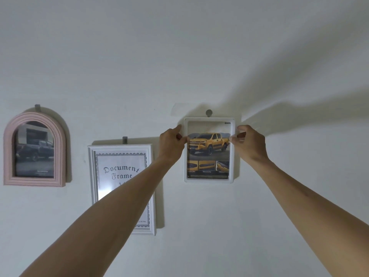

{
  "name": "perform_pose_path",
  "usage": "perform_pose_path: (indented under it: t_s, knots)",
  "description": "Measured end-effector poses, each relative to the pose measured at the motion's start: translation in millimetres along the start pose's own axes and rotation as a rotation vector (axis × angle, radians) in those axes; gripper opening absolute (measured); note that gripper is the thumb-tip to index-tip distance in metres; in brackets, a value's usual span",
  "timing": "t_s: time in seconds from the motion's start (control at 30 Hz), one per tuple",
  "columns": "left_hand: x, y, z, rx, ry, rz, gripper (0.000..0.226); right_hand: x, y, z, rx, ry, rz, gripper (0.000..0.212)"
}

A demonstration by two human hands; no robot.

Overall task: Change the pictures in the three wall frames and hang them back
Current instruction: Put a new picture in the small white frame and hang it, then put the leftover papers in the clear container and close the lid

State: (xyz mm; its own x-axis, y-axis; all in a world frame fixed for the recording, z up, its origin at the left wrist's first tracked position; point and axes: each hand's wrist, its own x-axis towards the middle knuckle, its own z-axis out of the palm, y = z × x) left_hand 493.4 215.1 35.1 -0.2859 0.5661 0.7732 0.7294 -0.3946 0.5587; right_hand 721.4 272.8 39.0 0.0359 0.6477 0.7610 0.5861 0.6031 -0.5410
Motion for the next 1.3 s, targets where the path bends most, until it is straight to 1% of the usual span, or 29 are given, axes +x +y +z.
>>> perform_pose_path:
  t_s: [0.1,0.23,0.27,0.37,0.43,0.57,0.63,0.77,0.9,1.0,1.1,1.2,1.3]
  knots:
    - [-0.6,-0.9,-1.6,0.015,0.006,-0.013,0.040,-5.9,0.3,-5.8,-0.016,-0.019,-0.010,0.046]
    - [-8.2,-0.6,-1.4,0.033,0.083,-0.041,0.052,-18.2,5.3,-12.4,-0.055,-0.006,-0.036,0.045]
    - [-13.2,-0.6,-0.1,0.037,0.113,-0.036,0.051,-22.8,8.2,-14.4,-0.070,-0.005,-0.036,0.045]
    - [-39.0,-6.4,7.4,0.014,0.179,-0.009,0.040,-43.7,23.1,-18.0,-0.098,-0.018,-0.005,0.044]
    - [-65.5,-16.4,15.7,0.014,0.203,-0.030,0.031,-65.5,37.9,-16.2,-0.093,-0.042,0.032,0.044]
    - [-138.3,-44.6,40.4,0.002,0.146,-0.092,0.025,-126.7,77.2,-1.9,-0.092,-0.137,0.146,0.045]
    - [-179.1,-60.1,53.6,0.046,0.075,-0.139,0.024,-163.3,100.1,7.6,-0.095,-0.210,0.217,0.045]
    - [-264.1,-93.0,81.1,0.153,-0.139,-0.322,0.028,-242.9,149.9,23.7,-0.155,-0.393,0.376,0.046]
    - [-332.5,-119.7,98.2,0.252,-0.410,-0.542,0.040,-306.0,190.9,27.4,-0.216,-0.550,0.534,0.051]
    - [-384.7,-139.5,110.7,0.333,-0.629,-0.712,0.049,-347.0,223.4,22.5,-0.308,-0.677,0.641,0.055]
    - [-433.1,-156.1,119.1,0.403,-0.813,-0.831,0.050,-384.0,256.6,11.2,-0.413,-0.816,0.755,0.061]
    - [-466.2,-166.3,122.6,0.469,-0.920,-0.935,0.050,-414.9,290.6,-2.0,-0.474,-0.902,0.895,0.068]
    - [-487.4,-171.5,128.8,0.472,-0.965,-0.996,0.038,-438.8,316.1,-10.9,-0.491,-0.947,1.026,0.062]
